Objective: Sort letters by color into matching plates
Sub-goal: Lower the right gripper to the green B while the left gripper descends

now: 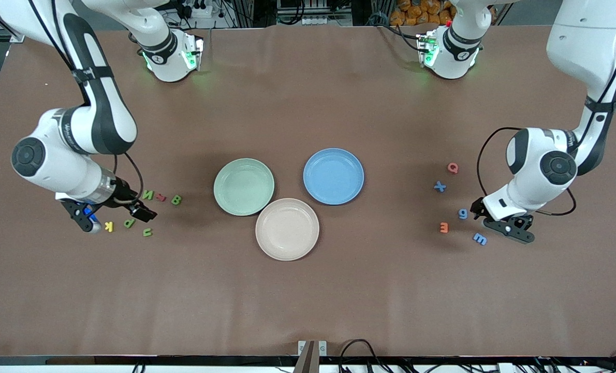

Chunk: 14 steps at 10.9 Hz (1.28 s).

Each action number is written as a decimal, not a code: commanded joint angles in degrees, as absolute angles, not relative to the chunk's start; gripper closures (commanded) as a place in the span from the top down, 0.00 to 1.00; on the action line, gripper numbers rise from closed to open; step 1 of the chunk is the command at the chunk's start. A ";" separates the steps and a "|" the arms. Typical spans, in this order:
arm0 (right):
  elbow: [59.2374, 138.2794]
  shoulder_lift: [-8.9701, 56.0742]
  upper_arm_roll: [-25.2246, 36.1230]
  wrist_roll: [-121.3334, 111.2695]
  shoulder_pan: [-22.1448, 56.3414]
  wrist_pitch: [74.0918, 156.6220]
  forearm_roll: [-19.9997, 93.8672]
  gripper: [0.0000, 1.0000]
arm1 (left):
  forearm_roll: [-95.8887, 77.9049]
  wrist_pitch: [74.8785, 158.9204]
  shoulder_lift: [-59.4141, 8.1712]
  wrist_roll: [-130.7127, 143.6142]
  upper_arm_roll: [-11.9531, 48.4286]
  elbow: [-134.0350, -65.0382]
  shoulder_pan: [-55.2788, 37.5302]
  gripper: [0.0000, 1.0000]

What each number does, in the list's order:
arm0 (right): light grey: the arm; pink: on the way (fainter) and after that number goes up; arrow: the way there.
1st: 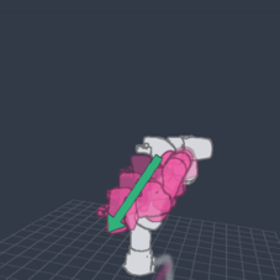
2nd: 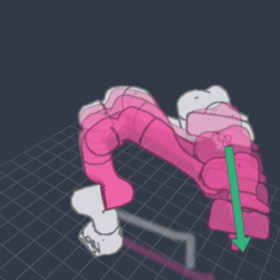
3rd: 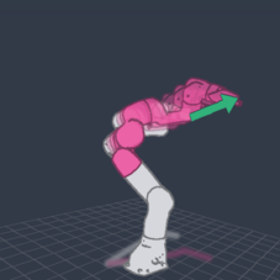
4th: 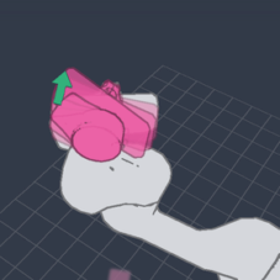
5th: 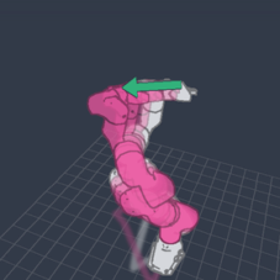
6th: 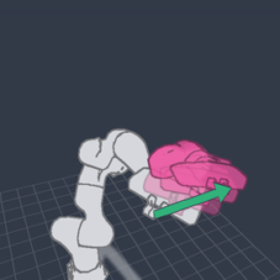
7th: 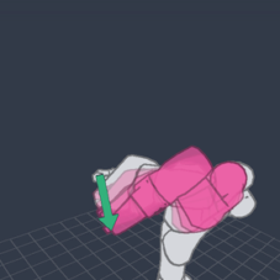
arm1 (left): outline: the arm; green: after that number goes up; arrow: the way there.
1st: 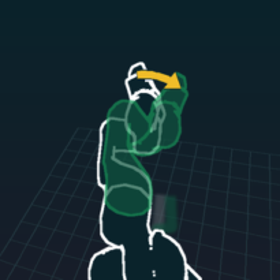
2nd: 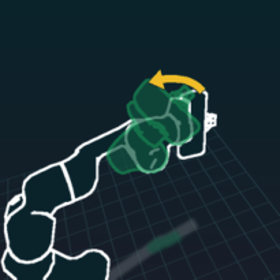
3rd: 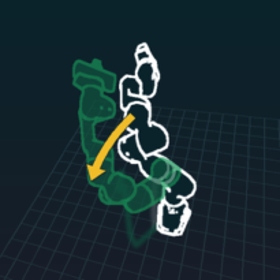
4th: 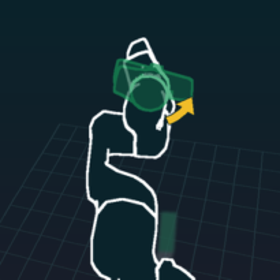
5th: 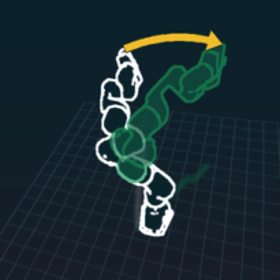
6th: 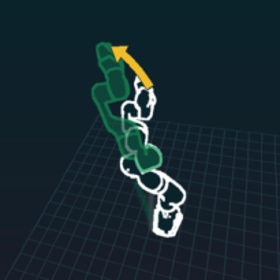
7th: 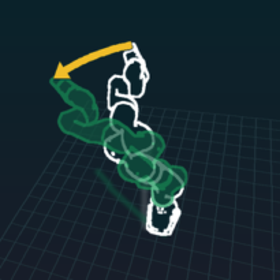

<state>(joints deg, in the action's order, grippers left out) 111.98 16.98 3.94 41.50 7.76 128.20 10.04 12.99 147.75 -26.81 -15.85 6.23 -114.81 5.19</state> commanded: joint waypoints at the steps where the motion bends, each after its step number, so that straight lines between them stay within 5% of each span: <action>1: 111.62 19.76 3.87 47.27 8.61 131.56 13.97 1.00 | 14.68 153.45 -31.11 -17.92 6.68 -114.52 8.16 1.00; 6: 119.42 22.59 3.87 47.47 9.49 143.76 13.97 1.00 | 9.42 152.76 -31.90 -18.98 7.21 -113.99 9.14 1.00; 14: 125.24 25.22 3.87 47.55 10.37 150.82 14.06 1.00 | 0.97 144.40 -34.19 -22.75 7.74 -108.37 9.05 1.00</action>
<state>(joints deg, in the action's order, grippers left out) 124.15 24.78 3.86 47.05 9.54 148.87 13.25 2.97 145.42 -32.53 -19.17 7.42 -110.70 8.80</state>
